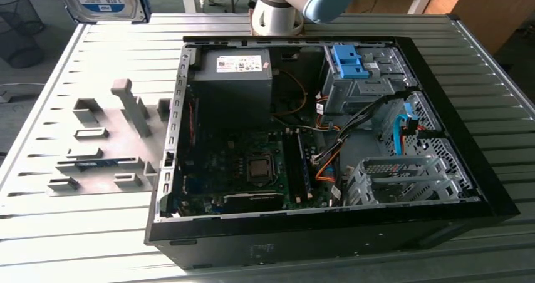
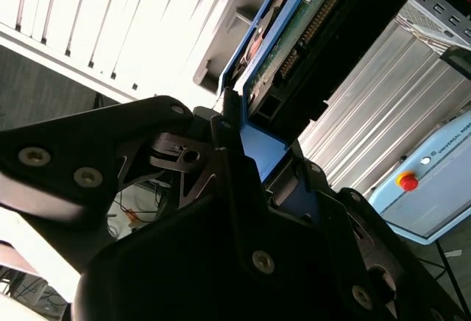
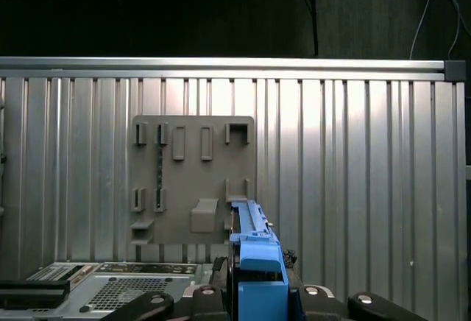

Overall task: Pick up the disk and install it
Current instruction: 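Pick up the disk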

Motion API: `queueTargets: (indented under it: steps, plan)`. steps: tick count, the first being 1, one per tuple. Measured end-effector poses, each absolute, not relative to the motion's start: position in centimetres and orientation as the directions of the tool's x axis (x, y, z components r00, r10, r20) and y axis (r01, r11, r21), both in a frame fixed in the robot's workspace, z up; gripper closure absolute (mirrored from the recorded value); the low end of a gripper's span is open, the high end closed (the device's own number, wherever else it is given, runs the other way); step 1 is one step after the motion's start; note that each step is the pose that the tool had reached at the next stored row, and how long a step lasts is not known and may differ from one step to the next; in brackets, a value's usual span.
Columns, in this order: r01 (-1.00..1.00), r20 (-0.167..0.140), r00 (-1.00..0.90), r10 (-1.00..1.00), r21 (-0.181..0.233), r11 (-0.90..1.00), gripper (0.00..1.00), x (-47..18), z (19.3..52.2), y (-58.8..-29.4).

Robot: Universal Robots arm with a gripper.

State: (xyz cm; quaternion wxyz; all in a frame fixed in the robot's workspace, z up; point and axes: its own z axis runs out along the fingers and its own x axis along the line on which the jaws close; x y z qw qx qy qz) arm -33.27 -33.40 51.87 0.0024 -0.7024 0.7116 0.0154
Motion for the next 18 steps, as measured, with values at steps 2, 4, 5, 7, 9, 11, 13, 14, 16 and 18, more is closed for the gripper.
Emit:
queueTargets:
  steps: [2,4,5,7,9,11,13,14,16,18]
  plan:
    - [-1.000,-0.025,-0.013,-1.000,0.019,0.013,0.64,-33.2,51.9,-33.6]
    - [-1.000,-0.025,-0.013,-1.000,0.019,0.013,0.64,-33.2,51.9,-33.8]
    - [-1.000,-0.025,-0.013,-1.000,0.019,0.013,0.64,-33.2,51.9,-33.9]
    - [-1.000,-0.025,-0.013,-1.000,0.019,0.013,0.64,-33.2,51.9,-34.1]
    - [-1.000,-0.025,-0.013,-1.000,0.019,0.013,0.64,-33.1,51.9,-34.1]
    - [-1.000,-0.025,-0.013,-1.000,0.019,0.013,0.64,-32.9,51.9,-34.1]
    - [-1.000,-0.025,-0.013,-1.000,0.019,0.013,0.64,-32.6,51.9,-34.1]
    - [-1.000,-0.025,-0.013,-1.000,0.019,0.013,0.64,-32.5,51.9,-34.1]
    - [-1.000,-0.025,-0.013,-1.000,0.019,0.013,0.64,-32.2,51.9,-34.1]
    - [-1.000,-0.025,-0.013,-1.000,0.019,0.013,0.64,-31.9,51.9,-34.1]
